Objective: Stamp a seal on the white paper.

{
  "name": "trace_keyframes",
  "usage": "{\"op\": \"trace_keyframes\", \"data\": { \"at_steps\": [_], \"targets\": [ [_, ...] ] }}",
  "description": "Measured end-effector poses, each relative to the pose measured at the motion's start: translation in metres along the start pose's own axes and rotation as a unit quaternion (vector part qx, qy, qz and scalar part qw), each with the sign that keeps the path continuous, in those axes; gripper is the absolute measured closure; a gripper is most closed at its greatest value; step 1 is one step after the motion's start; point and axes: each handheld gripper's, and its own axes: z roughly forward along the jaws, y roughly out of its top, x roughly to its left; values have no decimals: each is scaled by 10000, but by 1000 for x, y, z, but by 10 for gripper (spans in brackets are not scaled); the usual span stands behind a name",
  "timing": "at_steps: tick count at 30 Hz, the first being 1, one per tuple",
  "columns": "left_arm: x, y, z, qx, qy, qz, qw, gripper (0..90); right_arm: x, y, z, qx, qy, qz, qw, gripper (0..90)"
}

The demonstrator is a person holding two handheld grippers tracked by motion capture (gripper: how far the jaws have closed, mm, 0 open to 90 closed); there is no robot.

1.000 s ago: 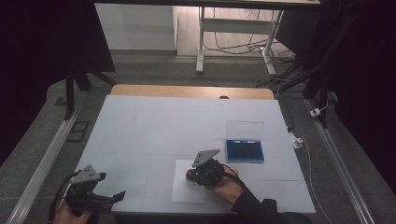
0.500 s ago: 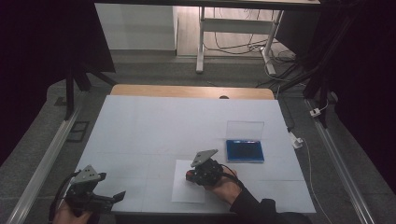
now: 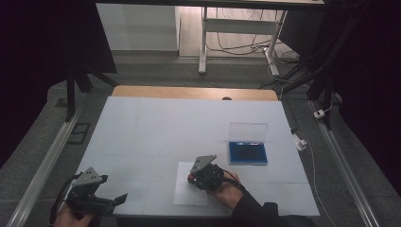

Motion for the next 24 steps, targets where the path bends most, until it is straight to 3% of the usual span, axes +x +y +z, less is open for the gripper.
{"op": "trace_keyframes", "data": {
  "at_steps": [7,19,24],
  "targets": [
    [0,0,0,1,3,6,10000,14,-10,-4,0,-116,298,324,9990,806],
    [0,0,0,4,3,14,10000,15,2,0,0,-1,-55,-73,10000,805],
    [0,0,0,-4,-5,9,10000,15,-10,-4,0,-135,298,297,9990,805]
  ]
}}
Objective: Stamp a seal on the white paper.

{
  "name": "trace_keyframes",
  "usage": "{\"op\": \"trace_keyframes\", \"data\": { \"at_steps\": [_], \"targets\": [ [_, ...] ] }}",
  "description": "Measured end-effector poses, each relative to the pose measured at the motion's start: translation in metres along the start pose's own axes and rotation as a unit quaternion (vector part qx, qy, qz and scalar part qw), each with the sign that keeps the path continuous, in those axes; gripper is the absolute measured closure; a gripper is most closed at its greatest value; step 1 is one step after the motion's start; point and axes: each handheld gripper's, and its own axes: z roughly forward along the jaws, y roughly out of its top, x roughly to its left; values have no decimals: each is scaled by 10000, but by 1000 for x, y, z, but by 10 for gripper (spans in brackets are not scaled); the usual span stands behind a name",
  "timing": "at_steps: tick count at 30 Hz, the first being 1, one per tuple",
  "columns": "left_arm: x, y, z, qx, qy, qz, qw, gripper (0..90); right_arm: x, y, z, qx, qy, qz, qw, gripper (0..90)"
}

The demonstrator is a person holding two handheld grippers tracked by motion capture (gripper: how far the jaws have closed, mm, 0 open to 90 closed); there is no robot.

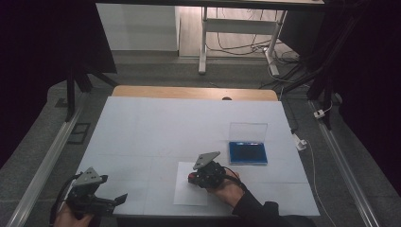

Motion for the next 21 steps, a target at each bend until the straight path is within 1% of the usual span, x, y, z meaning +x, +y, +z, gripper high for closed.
{"op": "trace_keyframes", "data": {
  "at_steps": [1,2,4,5,9,11,12,16,17,21],
  "targets": [
    [0,0,0,5,-5,0,10000,15,0,0,0,-2,-2,-5,10000,805],
    [0,0,0,-1,-2,1,10000,15,1,1,0,44,-63,-70,9999,805],
    [0,0,0,2,-2,-2,10000,15,4,1,0,32,-126,-166,9998,805],
    [0,0,0,2,2,5,10000,15,5,2,0,44,-131,-168,9998,804],
    [1,0,0,6,-11,-10,10000,15,1,1,0,23,-44,-73,10000,802],
    [1,0,0,10,-8,-8,10000,15,0,1,0,20,-8,-70,10000,801],
    [0,0,0,7,-8,-8,10000,15,0,1,-1,20,9,7,10000,800],
    [1,0,0,-10,-14,-18,10000,15,-2,1,-1,-11,52,106,9999,799],
    [1,0,0,-12,-14,-15,10000,15,-2,1,-2,-6,44,91,9999,798],
    [0,0,0,-3,-16,-10,10000,15,-2,2,-6,-141,9,48,9999,798]
  ]
}}
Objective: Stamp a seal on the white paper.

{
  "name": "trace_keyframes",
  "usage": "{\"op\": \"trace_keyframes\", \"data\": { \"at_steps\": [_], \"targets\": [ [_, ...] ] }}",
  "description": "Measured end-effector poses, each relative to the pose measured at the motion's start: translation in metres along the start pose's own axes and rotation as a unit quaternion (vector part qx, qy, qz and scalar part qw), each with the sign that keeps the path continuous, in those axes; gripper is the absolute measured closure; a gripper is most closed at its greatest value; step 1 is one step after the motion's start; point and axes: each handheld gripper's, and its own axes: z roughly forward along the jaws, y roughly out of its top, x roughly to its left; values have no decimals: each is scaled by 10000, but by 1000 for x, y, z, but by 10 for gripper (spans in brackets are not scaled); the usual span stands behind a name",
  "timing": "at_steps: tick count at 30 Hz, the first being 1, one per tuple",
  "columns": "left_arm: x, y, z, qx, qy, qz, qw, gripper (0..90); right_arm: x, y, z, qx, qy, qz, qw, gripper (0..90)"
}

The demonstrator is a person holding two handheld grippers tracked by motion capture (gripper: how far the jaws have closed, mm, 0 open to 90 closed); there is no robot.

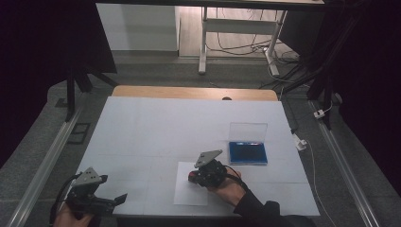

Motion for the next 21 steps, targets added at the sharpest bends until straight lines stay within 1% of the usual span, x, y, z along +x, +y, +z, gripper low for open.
{"op": "trace_keyframes", "data": {
  "at_steps": [7,13,21],
  "targets": [
    [0,0,0,-4,-1,-1,10000,15,1,3,-7,-148,22,38,9999,798],
    [0,0,0,-15,0,-6,10000,15,0,4,-13,-218,-17,43,9998,798],
    [0,0,0,-26,0,-11,10000,15,-4,4,-23,-369,-56,173,9992,798]
  ]
}}
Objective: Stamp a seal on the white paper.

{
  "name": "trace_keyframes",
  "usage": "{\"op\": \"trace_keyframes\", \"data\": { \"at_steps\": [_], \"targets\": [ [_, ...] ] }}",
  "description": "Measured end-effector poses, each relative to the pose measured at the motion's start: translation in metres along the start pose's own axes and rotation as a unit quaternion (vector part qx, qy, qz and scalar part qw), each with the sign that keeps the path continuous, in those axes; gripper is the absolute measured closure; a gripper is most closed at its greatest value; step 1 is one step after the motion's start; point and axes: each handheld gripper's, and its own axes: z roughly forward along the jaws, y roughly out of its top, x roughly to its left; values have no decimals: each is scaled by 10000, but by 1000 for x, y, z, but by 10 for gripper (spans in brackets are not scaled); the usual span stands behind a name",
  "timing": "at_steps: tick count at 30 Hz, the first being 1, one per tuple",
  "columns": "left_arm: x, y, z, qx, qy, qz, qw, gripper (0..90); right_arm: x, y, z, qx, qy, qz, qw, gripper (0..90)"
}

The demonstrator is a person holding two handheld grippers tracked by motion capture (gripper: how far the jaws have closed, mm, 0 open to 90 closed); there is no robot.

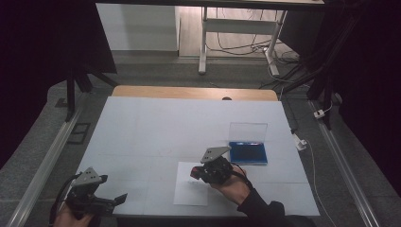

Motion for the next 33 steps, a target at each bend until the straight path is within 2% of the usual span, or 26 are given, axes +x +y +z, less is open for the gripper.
{"op": "trace_keyframes", "data": {
  "at_steps": [12,23,33],
  "targets": [
    [0,0,0,-1,-12,-5,10000,15,-7,0,-11,-98,-104,85,9999,798],
    [0,0,0,-3,-8,3,10000,15,-17,-4,-22,-220,-223,276,9991,798],
    [1,0,-1,-23,-25,-5,10000,15,-26,-8,-30,-208,-365,410,9983,798]
  ]
}}
